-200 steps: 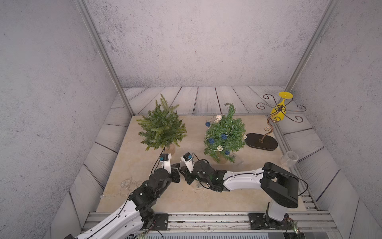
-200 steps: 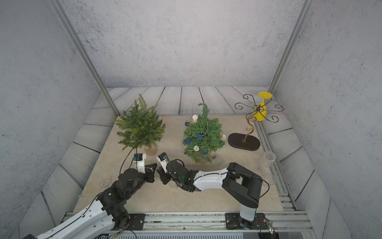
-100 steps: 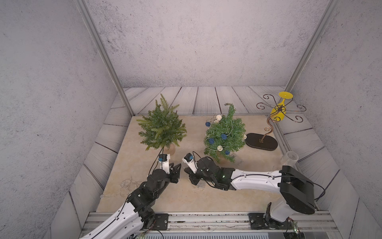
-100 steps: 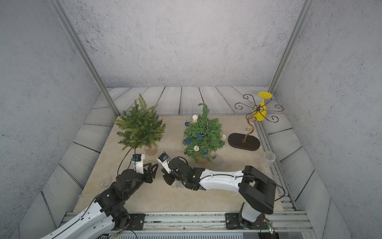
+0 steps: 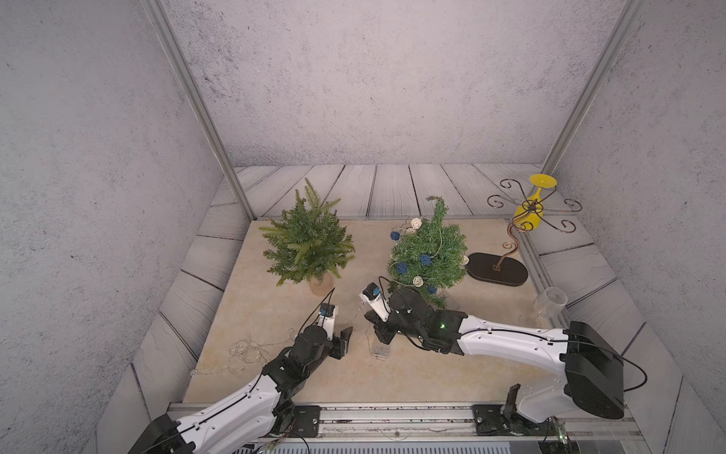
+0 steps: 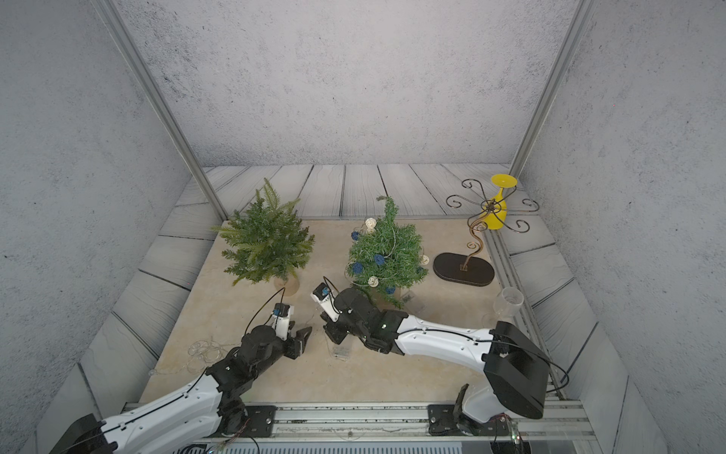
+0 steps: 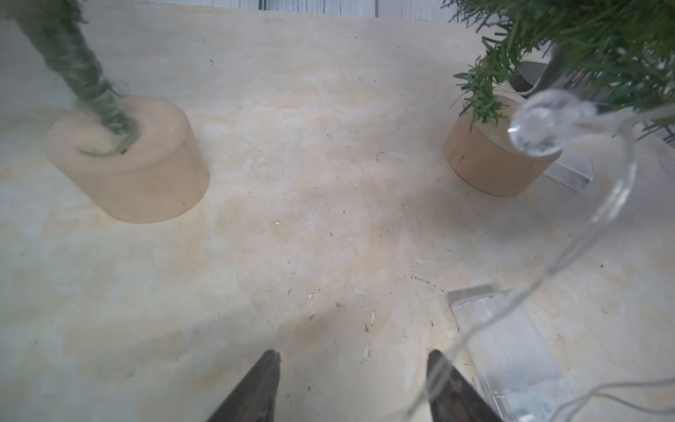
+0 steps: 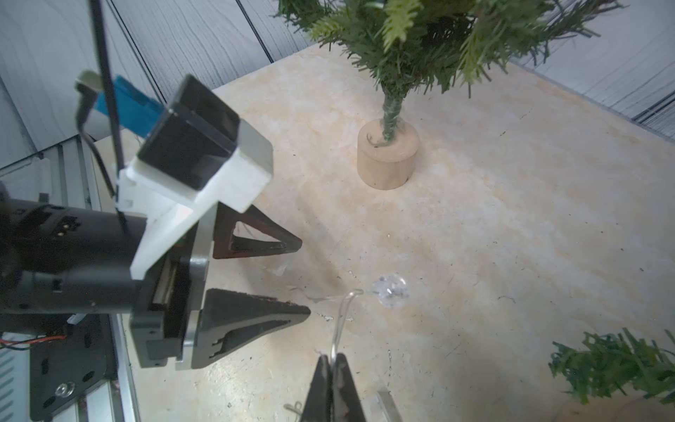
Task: Wrap string light around the christmas tree
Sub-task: Pick up the light string from the center of the board.
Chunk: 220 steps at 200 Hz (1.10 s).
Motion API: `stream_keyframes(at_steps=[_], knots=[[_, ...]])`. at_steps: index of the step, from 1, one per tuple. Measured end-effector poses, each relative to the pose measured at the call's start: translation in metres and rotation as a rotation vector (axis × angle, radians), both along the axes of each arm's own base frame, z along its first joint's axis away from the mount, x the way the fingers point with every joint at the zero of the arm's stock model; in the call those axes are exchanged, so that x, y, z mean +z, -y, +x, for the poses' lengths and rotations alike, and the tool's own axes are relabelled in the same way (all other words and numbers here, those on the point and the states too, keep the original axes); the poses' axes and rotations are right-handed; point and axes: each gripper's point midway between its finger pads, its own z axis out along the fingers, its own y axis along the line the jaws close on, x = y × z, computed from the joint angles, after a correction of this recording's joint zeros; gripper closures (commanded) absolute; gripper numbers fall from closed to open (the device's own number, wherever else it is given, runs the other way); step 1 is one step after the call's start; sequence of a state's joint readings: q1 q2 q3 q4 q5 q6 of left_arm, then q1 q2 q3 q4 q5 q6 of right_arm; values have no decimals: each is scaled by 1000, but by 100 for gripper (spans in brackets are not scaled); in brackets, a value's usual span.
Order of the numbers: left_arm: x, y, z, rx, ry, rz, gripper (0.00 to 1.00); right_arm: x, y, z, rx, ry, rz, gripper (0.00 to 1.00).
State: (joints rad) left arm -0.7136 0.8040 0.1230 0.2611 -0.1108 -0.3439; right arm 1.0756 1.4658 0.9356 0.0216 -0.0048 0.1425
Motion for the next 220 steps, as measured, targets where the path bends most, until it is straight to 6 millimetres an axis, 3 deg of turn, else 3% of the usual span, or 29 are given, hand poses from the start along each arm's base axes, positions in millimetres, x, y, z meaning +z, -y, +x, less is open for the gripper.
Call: stream_keyframes(at_steps=[12, 25, 43, 49, 70, 84, 113, 132, 145, 164, 186, 202, 209, 214, 220], knots=[[-1, 1, 4, 6, 3, 16, 35, -1, 0, -2, 9, -4, -5, 100], [-2, -2, 10, 30, 11, 44, 47, -2, 0, -4, 20, -9, -7, 100], [-6, -5, 16, 60, 14, 71, 91, 0, 0, -5, 28, -6, -4, 100], [-8, -5, 17, 61, 11, 82, 100, 2, 1, -5, 28, -4, -1, 100], [-4, -3, 18, 57, 7, 82, 100, 10, 4, -2, 6, 16, 9, 100], [17, -1, 20, 65, 30, 46, 100, 12, 8, 4, -29, 37, 4, 100], [101, -14, 24, 142, 180, -75, 100, 24, 9, 14, -75, 64, 12, 100], [157, -31, 22, 205, 266, -122, 100, 45, 3, 22, -95, 96, 50, 100], [183, -37, 23, 231, 292, -113, 100, 63, -2, 28, -113, 126, 86, 100], [203, -42, 30, 269, 300, -59, 100, 86, -8, 37, -141, 168, 130, 100], [216, -43, 35, 277, 306, -5, 100, 95, -13, 44, -153, 193, 141, 100], [222, -42, 34, 256, 309, 23, 100, 92, -15, 46, -153, 195, 126, 88], [226, -42, 32, 243, 310, 34, 100, 89, -15, 46, -150, 194, 115, 71], [229, -41, 32, 235, 314, 40, 100, 86, -15, 45, -144, 192, 103, 53], [234, -41, 31, 226, 320, 46, 100, 84, -14, 45, -138, 195, 87, 45]])
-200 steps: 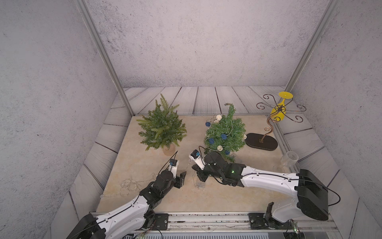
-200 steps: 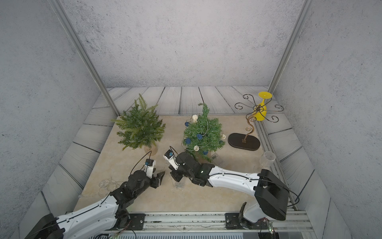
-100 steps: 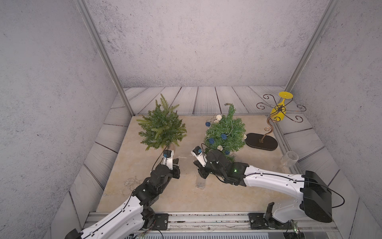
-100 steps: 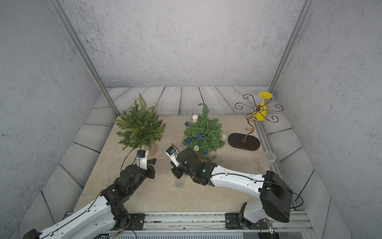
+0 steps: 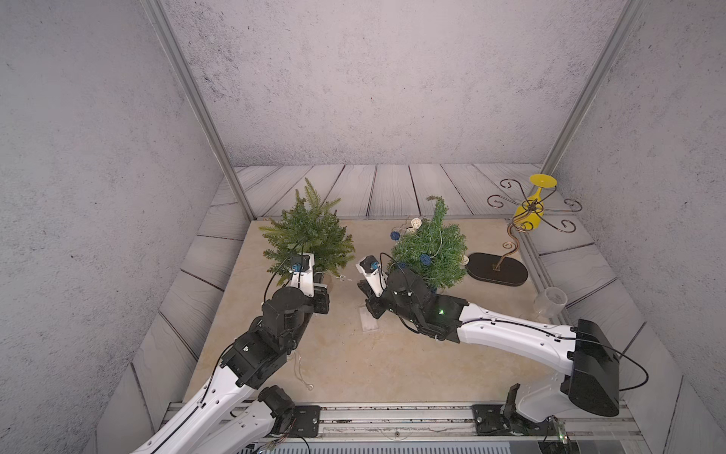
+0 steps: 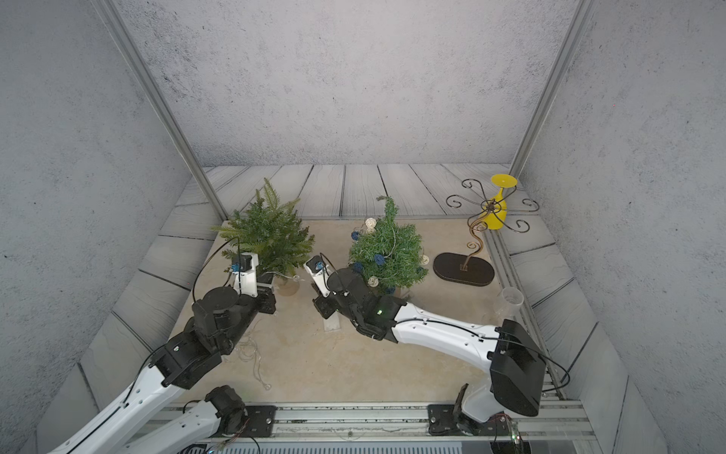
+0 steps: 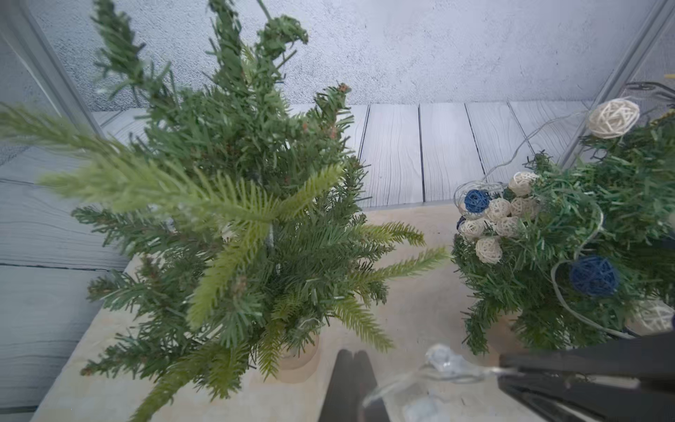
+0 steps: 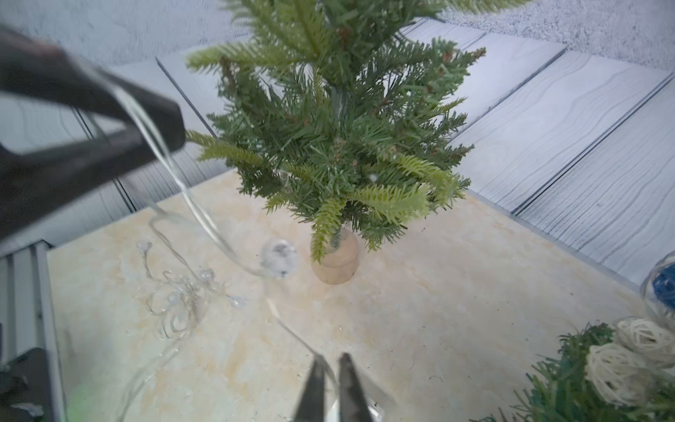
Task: Wrap string light around the christmas tree
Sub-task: Pick up the light string from the center of the board.
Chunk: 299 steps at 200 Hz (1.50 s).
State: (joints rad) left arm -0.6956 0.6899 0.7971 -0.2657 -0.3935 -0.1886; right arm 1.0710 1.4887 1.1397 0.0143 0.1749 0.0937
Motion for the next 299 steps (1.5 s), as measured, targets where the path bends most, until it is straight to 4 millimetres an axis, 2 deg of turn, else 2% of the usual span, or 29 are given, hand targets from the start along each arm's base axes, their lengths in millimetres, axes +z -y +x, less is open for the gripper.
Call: stream_keyframes(at_steps=[18, 48, 71, 104, 125, 140, 168, 187, 200, 229, 245, 263, 299], knots=[[10, 4, 0, -28, 4, 22, 100, -6, 1, -4, 24, -6, -32, 36], [15, 15, -3, -94, 2, 49, 100, 0, 4, -14, 73, -9, -45, 32], [13, 20, -7, -138, -11, 70, 100, 31, -6, -21, 148, 24, -3, 33], [21, 24, -11, -174, -6, 70, 100, 88, -22, -31, 259, 107, 78, 42], [23, 26, -14, -195, -2, 61, 100, 105, -35, -31, 301, 144, 97, 46], [24, 26, -16, -206, -3, 55, 100, 100, -42, -28, 310, 152, 83, 48], [23, 29, -18, -224, -7, 51, 100, 72, -53, -18, 324, 126, 28, 51], [22, 28, -19, -223, -10, 54, 100, 61, -63, -10, 326, 117, 3, 54], [22, 27, -20, -224, -11, 54, 100, 57, -67, -6, 330, 116, -3, 61], [24, 27, -22, -232, -5, 48, 100, 59, -69, -3, 333, 135, -2, 62], [23, 27, -22, -231, -9, 51, 100, 64, -70, -2, 338, 154, 1, 74], [20, 27, -22, -230, -16, 56, 100, 67, -71, -3, 351, 176, -4, 100], [19, 27, -22, -233, -17, 57, 100, 63, -68, -4, 362, 182, -34, 100]])
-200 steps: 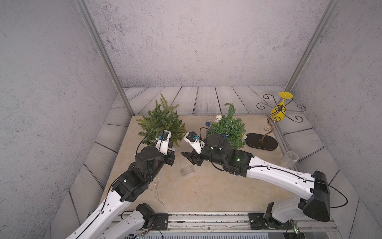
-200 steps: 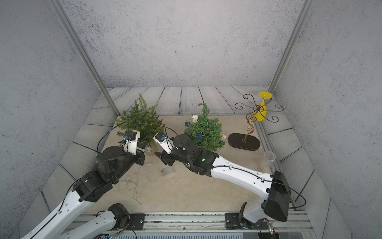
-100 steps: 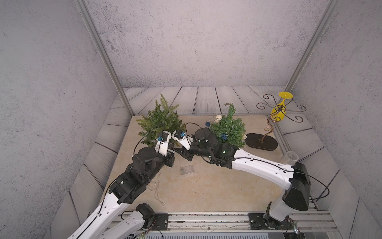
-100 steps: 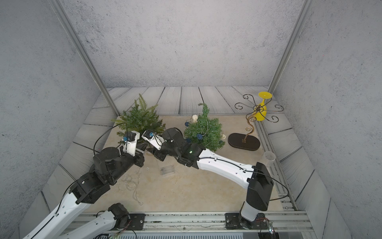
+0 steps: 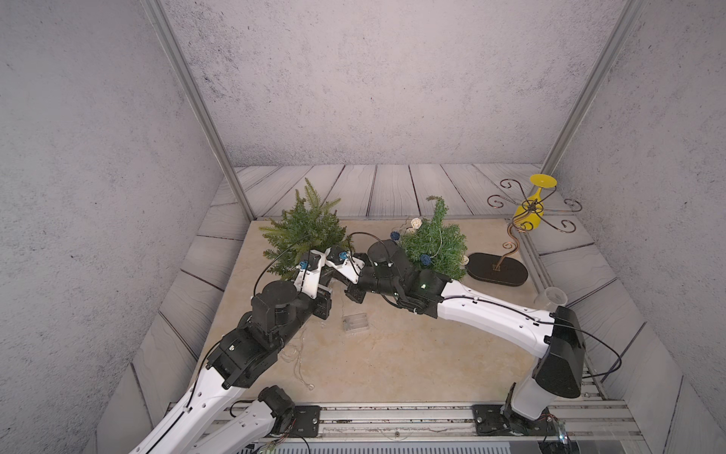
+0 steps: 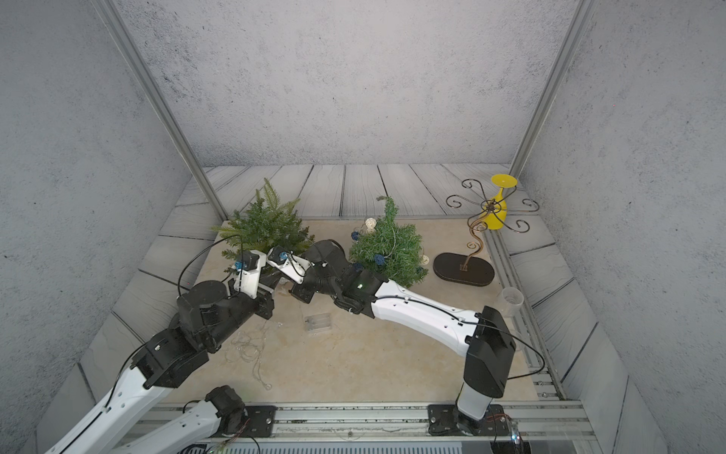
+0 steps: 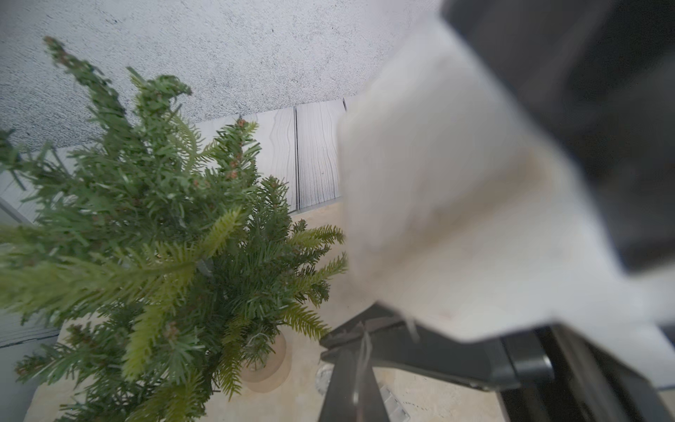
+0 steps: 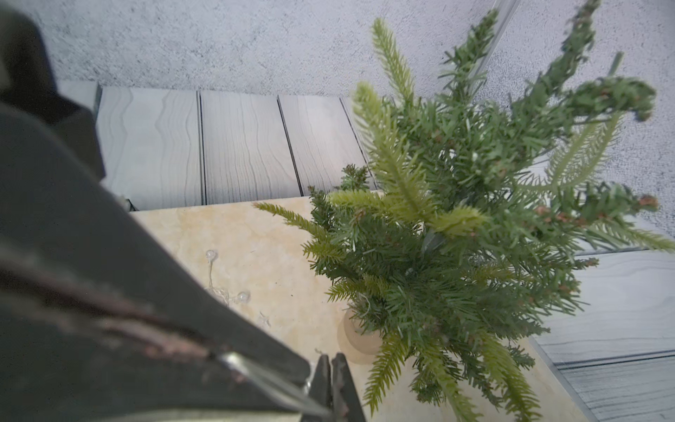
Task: Wrap string light around the christmas tree
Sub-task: Pick up the light string from the center of the board.
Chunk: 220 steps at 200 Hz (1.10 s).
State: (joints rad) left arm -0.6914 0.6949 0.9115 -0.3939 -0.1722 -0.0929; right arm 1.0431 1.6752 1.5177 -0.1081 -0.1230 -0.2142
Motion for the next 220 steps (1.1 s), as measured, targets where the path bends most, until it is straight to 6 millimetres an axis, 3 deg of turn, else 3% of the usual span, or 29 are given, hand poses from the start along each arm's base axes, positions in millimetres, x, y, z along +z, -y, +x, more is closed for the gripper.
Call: stream_keyframes(at_steps=[12, 27, 69, 100, 150, 220], knots=[[2, -4, -1, 15, 9, -3, 88, 2, 2, -1, 3, 6, -1, 100], [3, -11, -3, 42, 20, -18, 63, 10, 7, -3, 4, 10, 6, 100], [-3, -34, -19, 103, 33, -125, 26, 40, 37, 3, 6, -11, 52, 100], [-27, -47, -32, 125, 27, -207, 22, 38, 44, 7, 11, -55, 49, 100], [-101, -22, -17, 92, -122, -152, 21, 30, 45, -2, 52, -121, 36, 100], [-149, -9, -4, 64, -93, -98, 21, 42, 44, -10, 89, -141, 51, 100]])
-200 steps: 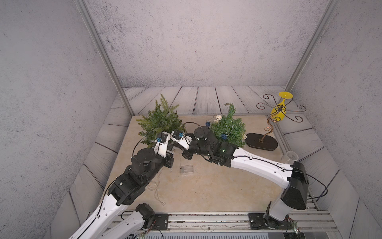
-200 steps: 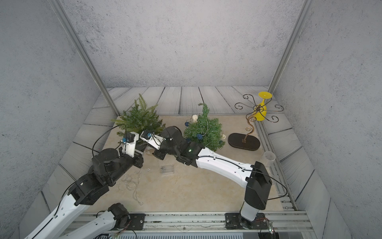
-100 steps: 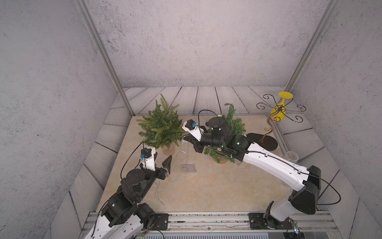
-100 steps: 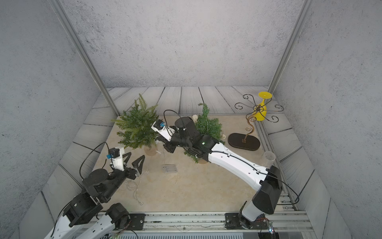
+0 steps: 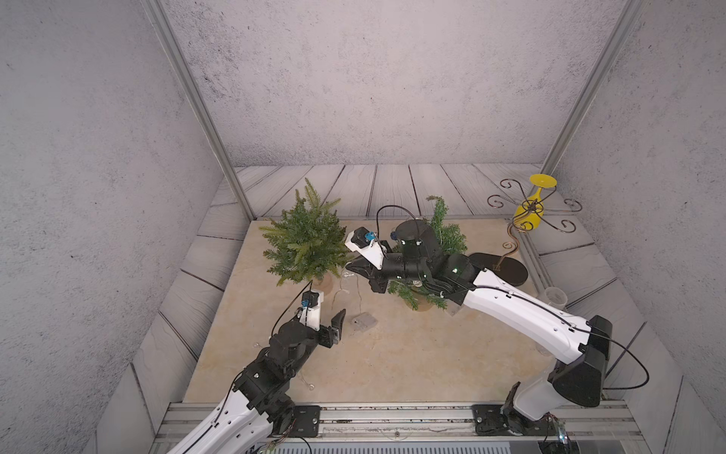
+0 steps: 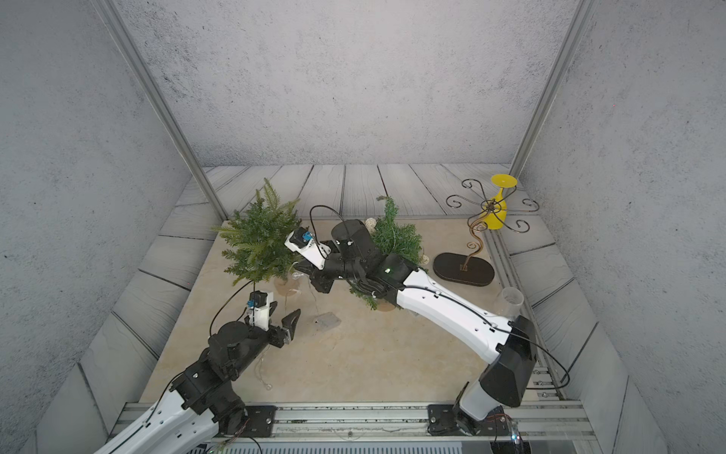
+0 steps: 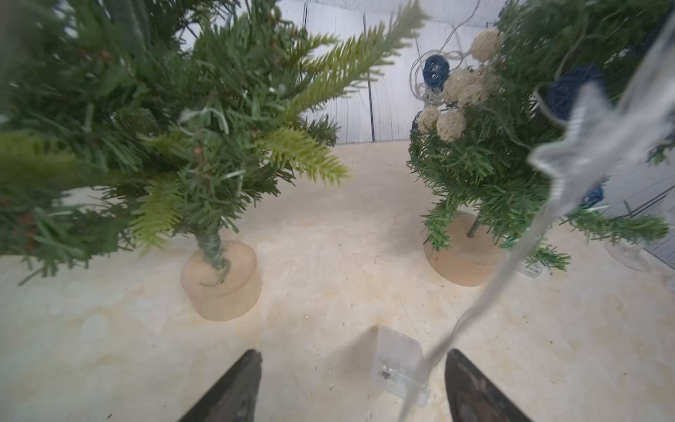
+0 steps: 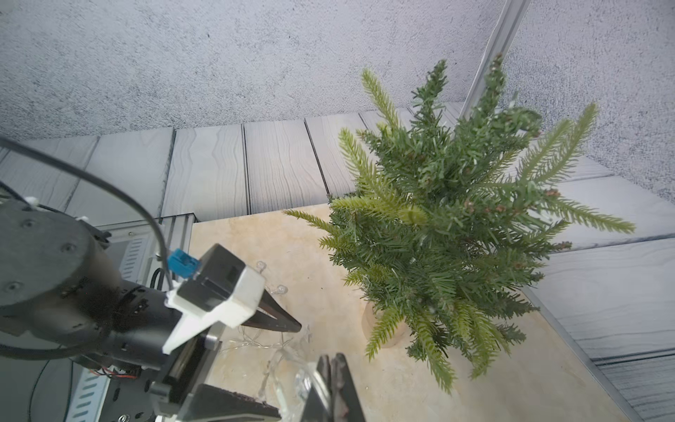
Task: Wrap string light around the christmas tree
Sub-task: Pick up the light string from the center of the board.
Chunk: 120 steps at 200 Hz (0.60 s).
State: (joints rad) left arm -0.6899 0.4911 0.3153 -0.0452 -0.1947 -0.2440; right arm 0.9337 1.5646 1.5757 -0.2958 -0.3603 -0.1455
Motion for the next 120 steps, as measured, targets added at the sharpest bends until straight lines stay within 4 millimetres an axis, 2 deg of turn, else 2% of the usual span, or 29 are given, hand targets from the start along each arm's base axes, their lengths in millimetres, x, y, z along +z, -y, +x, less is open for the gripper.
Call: stream_keyframes(at_steps=[12, 24, 28, 39, 44, 49, 69, 82, 96, 120], knots=[[-3, 1, 6, 12, 1, 26, 24, 0, 0, -2, 8, -6, 2, 100], [-4, 3, 12, 22, 8, 36, 38, 0, -1, -3, 17, -13, 6, 100], [-5, 4, 14, 22, 13, 50, 47, 0, -1, -4, 22, -16, 7, 100], [-5, 4, 19, 40, 19, 46, 81, 1, -1, -6, 29, -23, 10, 100], [-4, 4, 21, 47, 26, 52, 92, 1, -2, -6, 31, -25, 11, 100], [-2, 2, 22, 56, 35, 49, 100, 1, -2, -6, 32, -27, 11, 100], [15, -9, 20, 102, 90, 23, 100, 1, -1, -4, 17, -24, 10, 100], [34, -21, 15, 145, 133, -3, 100, 0, 1, 2, -17, -16, 5, 100], [62, -38, 8, 202, 183, -33, 100, 1, 3, 11, -66, -2, 7, 100], [127, -67, -5, 292, 276, -86, 100, 4, 5, 24, -129, 14, 27, 100]])
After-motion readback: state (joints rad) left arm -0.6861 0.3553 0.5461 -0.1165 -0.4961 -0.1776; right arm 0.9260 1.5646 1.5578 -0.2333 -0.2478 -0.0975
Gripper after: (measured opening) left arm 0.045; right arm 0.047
